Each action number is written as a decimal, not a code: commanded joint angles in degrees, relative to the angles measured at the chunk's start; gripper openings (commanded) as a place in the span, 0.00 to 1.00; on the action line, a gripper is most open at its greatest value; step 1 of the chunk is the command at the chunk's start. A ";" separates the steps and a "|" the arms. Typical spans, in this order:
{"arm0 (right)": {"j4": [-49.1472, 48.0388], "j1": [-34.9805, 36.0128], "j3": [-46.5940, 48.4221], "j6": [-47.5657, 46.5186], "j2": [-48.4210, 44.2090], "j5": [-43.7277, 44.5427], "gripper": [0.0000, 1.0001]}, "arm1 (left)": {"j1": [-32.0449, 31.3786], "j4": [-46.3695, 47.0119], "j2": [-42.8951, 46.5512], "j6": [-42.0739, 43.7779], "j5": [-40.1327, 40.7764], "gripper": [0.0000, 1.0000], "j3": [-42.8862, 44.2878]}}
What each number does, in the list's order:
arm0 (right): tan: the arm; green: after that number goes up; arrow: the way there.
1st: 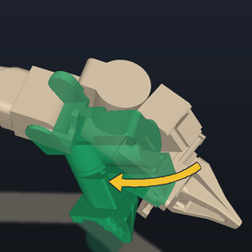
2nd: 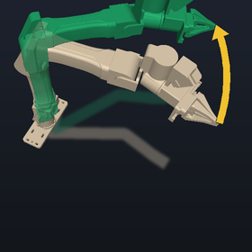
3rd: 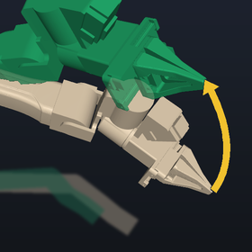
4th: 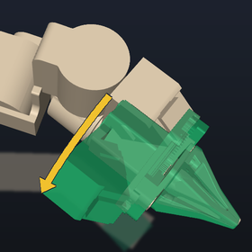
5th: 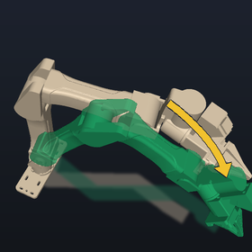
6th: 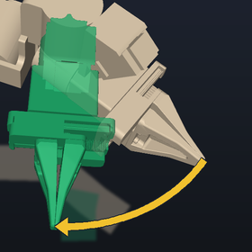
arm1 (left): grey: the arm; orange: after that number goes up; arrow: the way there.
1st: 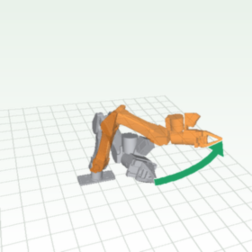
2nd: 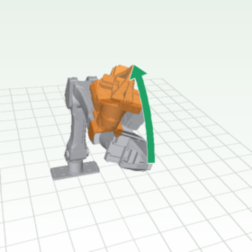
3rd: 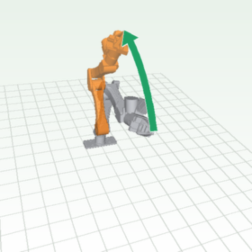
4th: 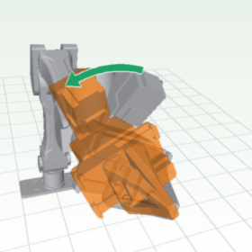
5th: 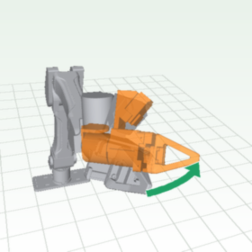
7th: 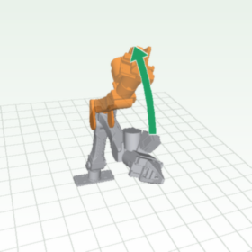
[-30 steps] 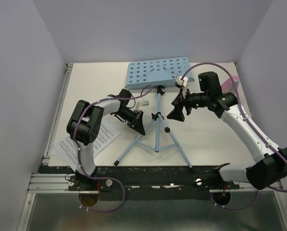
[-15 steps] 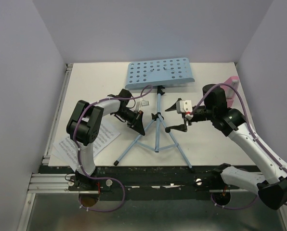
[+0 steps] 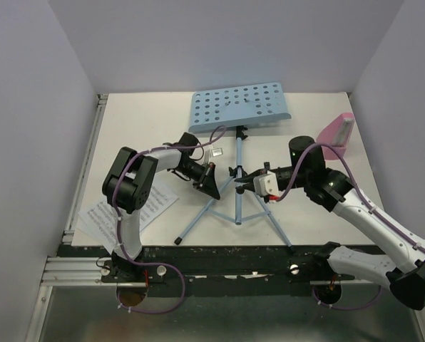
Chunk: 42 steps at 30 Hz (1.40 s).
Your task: Pack up the instrument practice props
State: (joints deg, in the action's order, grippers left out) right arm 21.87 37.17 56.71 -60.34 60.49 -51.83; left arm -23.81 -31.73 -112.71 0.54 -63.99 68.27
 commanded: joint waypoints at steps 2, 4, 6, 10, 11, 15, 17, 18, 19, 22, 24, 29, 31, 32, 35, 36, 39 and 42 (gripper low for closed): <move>3.62 4.05 -7.48 -6.53 -1.42 -1.34 0.00 | -2.20 13.88 -1.55 -7.12 -9.49 0.00 1.95; 4.49 4.23 -8.63 -9.17 -1.52 -1.60 0.00 | -2.47 15.81 -2.08 -9.05 -9.93 0.00 1.34; 7.56 4.23 -8.72 -12.68 -1.25 -2.13 0.00 | -2.47 16.61 -2.43 -9.67 -10.11 0.00 0.81; 11.79 4.14 -8.89 -16.21 -1.16 -2.92 0.00 | -2.38 17.74 -2.69 -10.20 -10.37 0.00 -0.42; 11.19 4.14 -9.24 -15.00 -1.34 -2.66 0.00 | -2.38 18.62 -2.70 -11.07 -10.46 0.00 -0.85; 5.04 4.14 -8.63 -4.46 -2.48 2.60 0.00 | -2.29 18.02 -2.52 -10.65 -10.81 0.00 -0.95; 0.13 3.97 -9.42 0.89 -4.06 6.46 0.00 | -1.85 15.74 -2.26 -8.98 -10.98 0.00 -0.33; -3.64 3.70 -10.29 3.71 -4.85 8.83 0.00 | -1.59 15.12 -1.99 -8.36 -11.16 0.00 -0.33; -6.20 3.61 -11.00 6.95 -5.81 11.12 0.00 | -0.98 14.94 -1.73 -8.18 -11.42 0.00 -0.59; -11.22 3.61 -14.68 8.30 -8.19 17.97 0.00 | 0.43 15.81 -0.33 -8.62 -11.77 0.00 -1.99; -11.59 3.53 -17.76 6.21 -9.68 19.40 0.00 | 1.13 18.96 0.55 -10.98 -12.48 0.00 -4.01; -7.28 3.61 -25.84 -4.43 -12.76 14.66 0.00 | 0.00 49.25 1.09 -35.03 -17.04 0.00 -11.05; -5.36 3.61 -27.61 -7.41 -12.51 13.78 0.00 | -1.23 55.78 -1.80 -40.76 -18.89 0.00 -10.35; -3.60 3.61 -27.96 -9.69 -11.98 13.60 0.00 | -1.76 60.07 -2.86 -43.31 -19.16 0.00 -9.92; -1.57 3.61 -28.49 -11.65 -10.66 13.95 0.00 | -2.55 70.03 -4.36 -50.62 -18.98 0.00 -10.87; -1.04 3.61 -28.23 -11.73 -10.39 13.87 0.00 | -2.47 70.13 -4.28 -50.81 -18.90 0.00 -11.05; 0.80 3.61 -27.18 -11.82 -10.04 13.69 0.00 | -2.55 71.18 -3.84 -51.07 -18.72 0.00 -11.76; 3.70 3.70 -27.09 -12.61 -9.16 13.86 0.00 | -2.55 74.43 -4.45 -53.61 -19.33 0.00 -11.49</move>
State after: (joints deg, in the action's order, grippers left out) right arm 7.68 40.82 32.49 -73.30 47.77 -40.40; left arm -25.23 27.38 -119.85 -45.41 -70.46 55.27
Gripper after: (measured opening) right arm 0.062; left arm 0.095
